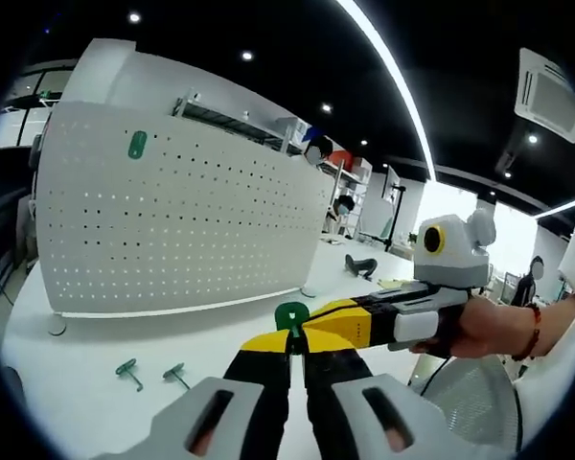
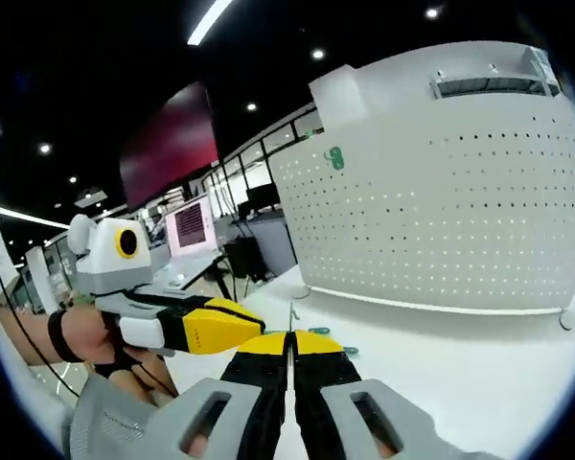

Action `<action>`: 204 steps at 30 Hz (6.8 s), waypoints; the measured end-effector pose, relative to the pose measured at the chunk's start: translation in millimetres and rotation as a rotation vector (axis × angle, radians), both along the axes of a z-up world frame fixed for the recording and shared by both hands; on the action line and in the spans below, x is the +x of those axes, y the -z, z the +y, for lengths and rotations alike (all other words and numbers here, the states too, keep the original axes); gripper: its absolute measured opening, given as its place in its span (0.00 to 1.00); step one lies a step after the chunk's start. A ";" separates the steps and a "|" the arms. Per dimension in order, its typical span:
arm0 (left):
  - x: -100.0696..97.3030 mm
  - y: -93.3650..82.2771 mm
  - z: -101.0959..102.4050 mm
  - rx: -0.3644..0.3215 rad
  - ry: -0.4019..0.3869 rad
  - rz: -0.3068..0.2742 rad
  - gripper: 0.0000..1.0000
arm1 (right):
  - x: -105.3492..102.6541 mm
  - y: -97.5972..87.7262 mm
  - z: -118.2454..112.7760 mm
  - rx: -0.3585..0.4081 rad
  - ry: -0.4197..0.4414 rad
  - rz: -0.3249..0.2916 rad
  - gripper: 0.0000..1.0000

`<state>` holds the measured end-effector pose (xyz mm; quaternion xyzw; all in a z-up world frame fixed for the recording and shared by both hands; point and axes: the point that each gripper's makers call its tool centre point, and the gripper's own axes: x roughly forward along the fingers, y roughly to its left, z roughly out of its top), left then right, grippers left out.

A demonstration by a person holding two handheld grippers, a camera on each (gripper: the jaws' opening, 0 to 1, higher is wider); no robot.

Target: Insert the hook assembly into the mounting plate slot until the hook locks in place.

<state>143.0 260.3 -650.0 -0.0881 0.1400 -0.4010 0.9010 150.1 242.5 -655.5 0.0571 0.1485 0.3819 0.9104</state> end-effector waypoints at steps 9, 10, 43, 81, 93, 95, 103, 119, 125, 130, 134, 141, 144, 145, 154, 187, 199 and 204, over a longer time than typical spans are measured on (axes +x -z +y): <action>1.0 4.1 1.1 -0.006 -0.008 0.009 0.04 | 1.0 0.6 2.4 -0.069 -0.013 -0.029 0.00; 1.0 4.8 1.5 -0.005 -0.007 0.015 0.04 | 0.3 1.1 3.2 -0.087 -0.019 -0.038 0.00; 1.0 14.2 1.9 0.031 -0.003 0.044 0.05 | 0.7 1.4 6.5 -0.099 -0.015 -0.048 0.00; 2.8 9.4 3.5 0.089 -0.027 -0.016 0.02 | 0.5 0.5 10.1 -0.161 -0.067 -0.094 0.00; 7.2 3.3 11.8 0.068 -0.071 -0.016 0.02 | 4.8 -6.1 7.3 -0.158 -0.050 -0.130 0.09; 9.2 2.9 13.5 0.071 -0.080 -0.021 0.02 | 4.4 -6.3 6.7 -0.155 -0.052 -0.127 0.09; 18.5 -3.0 22.7 0.072 -0.139 -0.029 0.02 | 3.4 -2.8 2.8 -0.157 -0.059 -0.126 0.17; 43.1 -24.1 35.2 0.115 -0.218 -0.075 0.02 | 5.0 -13.6 -6.2 -0.148 -0.047 -0.155 0.36; 48.4 -27.1 32.7 0.126 -0.203 -0.081 0.02 | 4.0 -8.5 -20.5 -0.165 -0.007 -0.137 0.49; 51.1 -28.3 28.0 0.125 -0.192 -0.075 0.02 | -3.5 -2.6 -29.5 -0.172 0.006 -0.123 0.52; 56.0 -34.1 26.7 0.115 -0.200 -0.083 0.02 | -4.0 -3.7 -35.0 -0.160 0.027 -0.121 0.57; 68.7 -43.9 33.8 0.109 -0.252 -0.103 0.03 | -10.5 -0.8 -35.7 -0.157 0.023 -0.113 0.56; 74.7 -49.3 37.8 0.114 -0.273 -0.118 0.02 | -12.5 0.7 -36.0 -0.156 0.016 -0.106 0.56; 76.2 -50.5 39.1 0.118 -0.279 -0.123 0.02 | -12.6 0.7 -36.1 -0.156 0.017 -0.105 0.55; 87.8 -51.5 46.8 0.136 -0.330 -0.112 0.02 | -14.3 -3.2 -36.9 -0.155 0.029 -0.120 0.55; 136.8 -67.3 39.1 0.217 -0.447 -0.072 0.02 | -23.2 -9.5 -49.3 -0.148 0.055 -0.130 0.56; 156.5 -73.9 40.9 0.243 -0.500 -0.082 0.02 | -25.1 -7.8 -49.1 -0.145 0.049 -0.125 0.55; 166.5 -77.7 41.6 0.271 -0.485 -0.102 0.02 | -24.7 -10.4 -52.0 -0.148 0.057 -0.134 0.55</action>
